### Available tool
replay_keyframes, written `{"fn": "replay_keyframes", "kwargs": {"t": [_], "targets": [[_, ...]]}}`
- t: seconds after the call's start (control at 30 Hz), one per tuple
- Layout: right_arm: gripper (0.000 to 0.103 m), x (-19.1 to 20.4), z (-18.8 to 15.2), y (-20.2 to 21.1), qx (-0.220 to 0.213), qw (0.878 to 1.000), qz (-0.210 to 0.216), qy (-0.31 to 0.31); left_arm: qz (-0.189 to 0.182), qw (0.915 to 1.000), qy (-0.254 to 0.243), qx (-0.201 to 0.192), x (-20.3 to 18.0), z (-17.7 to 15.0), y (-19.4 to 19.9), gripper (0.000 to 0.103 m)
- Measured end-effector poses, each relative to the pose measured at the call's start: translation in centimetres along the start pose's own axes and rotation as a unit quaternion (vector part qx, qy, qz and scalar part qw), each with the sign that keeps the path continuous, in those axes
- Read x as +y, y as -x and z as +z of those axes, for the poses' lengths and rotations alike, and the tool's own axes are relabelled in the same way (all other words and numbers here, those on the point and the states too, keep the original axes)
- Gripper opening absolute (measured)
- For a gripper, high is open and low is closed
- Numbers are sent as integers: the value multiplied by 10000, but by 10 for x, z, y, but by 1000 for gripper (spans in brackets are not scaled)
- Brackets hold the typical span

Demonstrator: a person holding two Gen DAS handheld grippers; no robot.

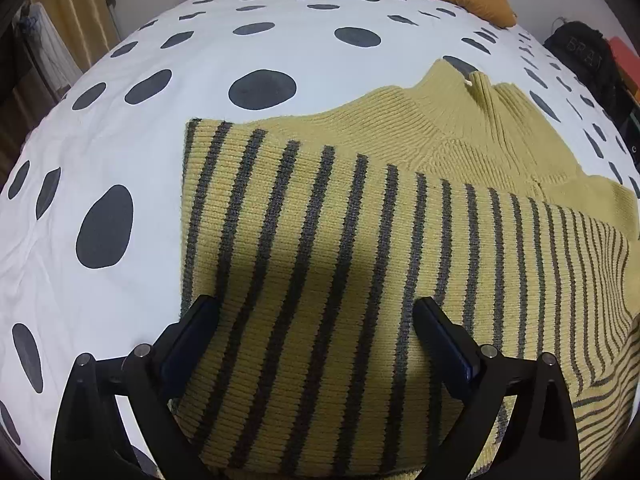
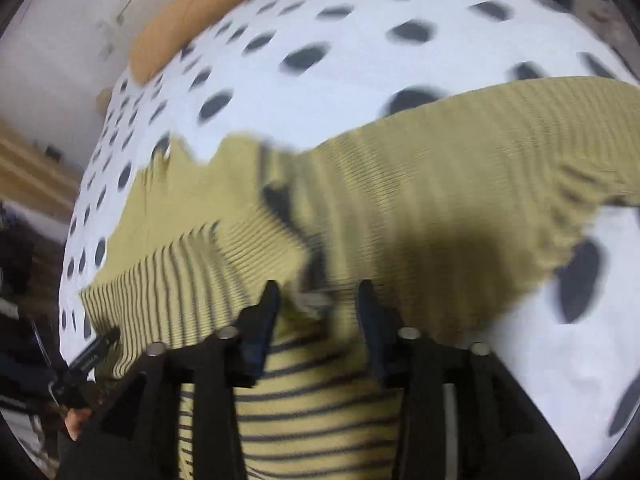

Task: Fold large clothes
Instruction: 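Carry the sleeve across the sweater body with the left gripper and release, then grasp the other sleeve cuff with the right gripper and lift it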

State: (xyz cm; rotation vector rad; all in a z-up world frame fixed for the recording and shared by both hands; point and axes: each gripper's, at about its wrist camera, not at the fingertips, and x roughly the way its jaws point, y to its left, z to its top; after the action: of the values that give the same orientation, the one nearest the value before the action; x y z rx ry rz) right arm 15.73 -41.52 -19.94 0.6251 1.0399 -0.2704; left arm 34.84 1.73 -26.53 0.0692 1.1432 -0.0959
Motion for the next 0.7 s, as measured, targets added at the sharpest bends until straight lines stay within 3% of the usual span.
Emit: {"fn": "replay_keyframes", "kwargs": {"t": [0.1,0.27,0.4,0.57,0.63,0.7], "targets": [[74,-67,14,51,-673,9955,-424,-509,105,9999,32,3,-3,1,-2,102],[74,-205,45,92,-989,9714,-779,-2014,213,9997,72,-34,-6,1,-3,103],[74,-271,64,93,-1013,9543,-1231,-2527,245,9997,73,-63,-7,0,-3,103],[75,-319,78,90,-1316,9407,-970,-2972,331,9994,88,-97,-9,-1,-2,103],[67,-324,92,85,-1506,9416,-696,-2931,380,9992,108,-114,-10,-1,-2,103],[25,-322,105,76,-1468,9509,-655,-2644,399,9990,133,-129,-10,-2,-1,103]]}}
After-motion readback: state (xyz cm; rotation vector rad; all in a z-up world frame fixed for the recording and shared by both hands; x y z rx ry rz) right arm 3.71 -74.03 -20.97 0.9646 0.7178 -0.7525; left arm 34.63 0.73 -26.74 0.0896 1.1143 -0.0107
